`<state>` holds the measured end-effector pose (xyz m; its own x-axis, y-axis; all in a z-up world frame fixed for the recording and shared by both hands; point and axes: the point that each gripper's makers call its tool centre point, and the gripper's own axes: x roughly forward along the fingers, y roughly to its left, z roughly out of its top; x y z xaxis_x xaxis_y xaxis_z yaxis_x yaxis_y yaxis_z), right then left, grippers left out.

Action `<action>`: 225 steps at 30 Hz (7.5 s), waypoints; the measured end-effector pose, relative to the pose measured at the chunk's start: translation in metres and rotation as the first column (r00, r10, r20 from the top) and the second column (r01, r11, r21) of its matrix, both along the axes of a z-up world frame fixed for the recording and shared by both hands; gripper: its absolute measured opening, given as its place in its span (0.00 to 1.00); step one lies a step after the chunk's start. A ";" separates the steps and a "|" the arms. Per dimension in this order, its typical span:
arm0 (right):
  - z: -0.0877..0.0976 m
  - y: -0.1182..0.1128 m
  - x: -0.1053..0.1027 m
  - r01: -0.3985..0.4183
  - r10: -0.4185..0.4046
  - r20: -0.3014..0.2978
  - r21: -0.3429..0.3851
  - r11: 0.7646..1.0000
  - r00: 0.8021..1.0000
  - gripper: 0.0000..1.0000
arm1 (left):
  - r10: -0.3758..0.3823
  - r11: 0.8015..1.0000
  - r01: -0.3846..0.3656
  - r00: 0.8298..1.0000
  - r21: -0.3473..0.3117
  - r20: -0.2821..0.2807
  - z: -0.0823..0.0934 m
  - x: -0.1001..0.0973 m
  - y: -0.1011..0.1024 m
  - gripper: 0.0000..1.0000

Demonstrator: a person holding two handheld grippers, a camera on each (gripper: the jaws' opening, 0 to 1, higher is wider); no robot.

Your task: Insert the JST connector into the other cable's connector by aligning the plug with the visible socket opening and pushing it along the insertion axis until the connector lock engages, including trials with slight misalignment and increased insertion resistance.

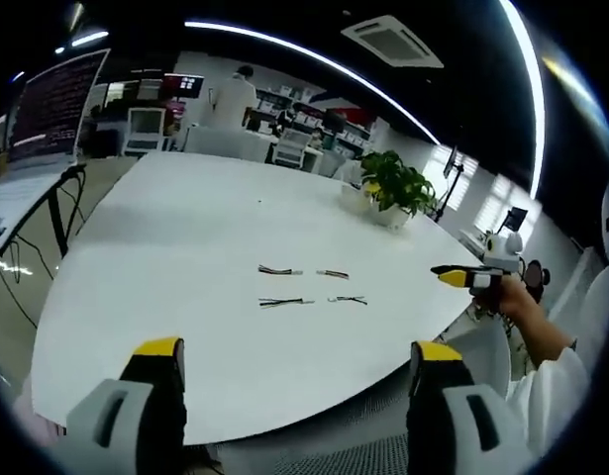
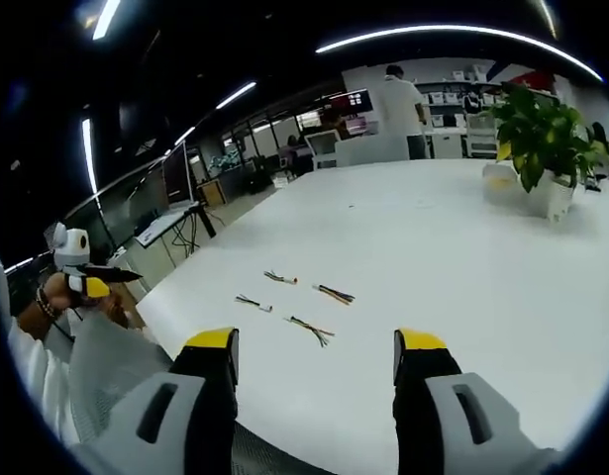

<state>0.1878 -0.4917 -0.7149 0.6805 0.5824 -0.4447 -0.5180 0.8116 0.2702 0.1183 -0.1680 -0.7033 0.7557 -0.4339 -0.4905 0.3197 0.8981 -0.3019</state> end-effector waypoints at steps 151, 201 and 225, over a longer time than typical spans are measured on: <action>-0.135 0.127 0.143 -0.651 0.663 -0.008 -0.196 0.733 0.748 0.07 | -0.716 0.697 0.700 0.677 0.152 0.168 -0.139 0.221 -0.138 0.09; -0.124 0.160 0.130 -0.747 0.772 0.032 -0.233 0.623 0.635 0.05 | -0.768 0.641 0.745 0.615 0.187 0.182 -0.131 0.208 -0.144 0.00; -0.128 0.169 0.124 -0.765 0.793 0.028 -0.246 0.595 0.608 0.05 | -0.776 0.631 0.755 0.606 0.178 0.175 -0.134 0.204 -0.147 0.00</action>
